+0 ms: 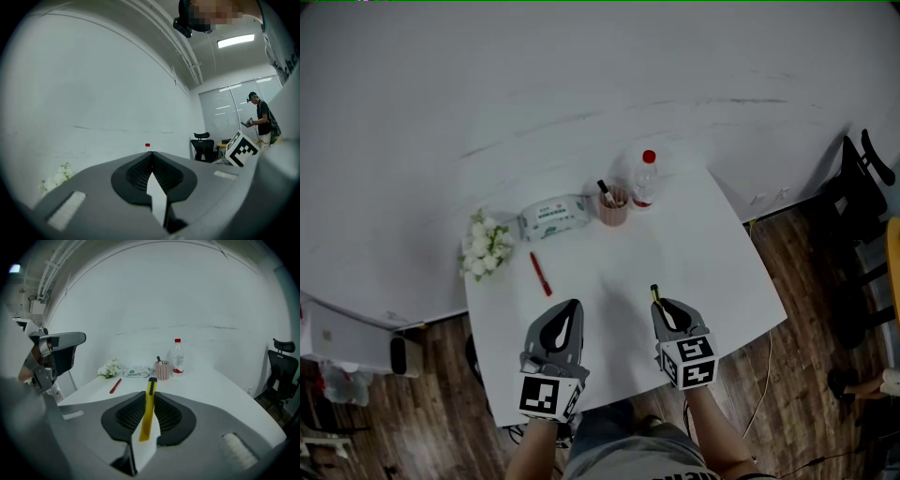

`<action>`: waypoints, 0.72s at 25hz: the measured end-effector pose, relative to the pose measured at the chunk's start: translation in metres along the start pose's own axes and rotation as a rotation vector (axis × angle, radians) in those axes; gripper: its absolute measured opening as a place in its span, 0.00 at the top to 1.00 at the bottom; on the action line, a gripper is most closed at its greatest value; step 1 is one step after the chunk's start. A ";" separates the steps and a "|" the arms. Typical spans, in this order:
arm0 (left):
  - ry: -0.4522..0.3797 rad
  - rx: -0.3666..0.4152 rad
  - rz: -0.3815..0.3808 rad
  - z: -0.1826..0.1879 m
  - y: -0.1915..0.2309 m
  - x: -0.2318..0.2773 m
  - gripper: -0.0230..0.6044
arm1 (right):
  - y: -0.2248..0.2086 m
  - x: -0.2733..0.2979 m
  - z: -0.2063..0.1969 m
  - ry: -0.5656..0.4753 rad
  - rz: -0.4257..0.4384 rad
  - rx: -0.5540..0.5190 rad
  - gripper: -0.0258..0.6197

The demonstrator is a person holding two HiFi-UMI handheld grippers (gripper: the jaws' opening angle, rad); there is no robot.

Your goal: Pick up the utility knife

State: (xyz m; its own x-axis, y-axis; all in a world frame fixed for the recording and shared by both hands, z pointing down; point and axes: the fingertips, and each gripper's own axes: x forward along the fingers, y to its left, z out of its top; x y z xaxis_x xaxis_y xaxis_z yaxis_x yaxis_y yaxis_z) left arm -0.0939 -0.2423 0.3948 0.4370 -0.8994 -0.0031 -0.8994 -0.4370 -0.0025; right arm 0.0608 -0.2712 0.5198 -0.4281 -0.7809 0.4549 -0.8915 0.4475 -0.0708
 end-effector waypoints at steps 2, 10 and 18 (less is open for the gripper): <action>-0.003 0.002 0.001 0.002 -0.002 -0.002 0.93 | 0.000 -0.005 0.004 -0.013 -0.001 -0.004 0.87; -0.016 0.005 0.002 0.008 -0.010 -0.010 0.93 | 0.004 -0.028 0.019 -0.075 -0.007 -0.040 0.87; -0.034 0.015 -0.001 0.015 -0.022 -0.018 0.93 | 0.005 -0.054 0.033 -0.145 -0.012 -0.062 0.87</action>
State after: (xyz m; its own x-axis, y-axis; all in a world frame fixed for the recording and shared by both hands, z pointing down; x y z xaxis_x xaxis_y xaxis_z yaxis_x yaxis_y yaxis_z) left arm -0.0822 -0.2162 0.3796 0.4375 -0.8984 -0.0373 -0.8992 -0.4372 -0.0171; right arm 0.0745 -0.2410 0.4654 -0.4381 -0.8392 0.3223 -0.8879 0.4600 -0.0091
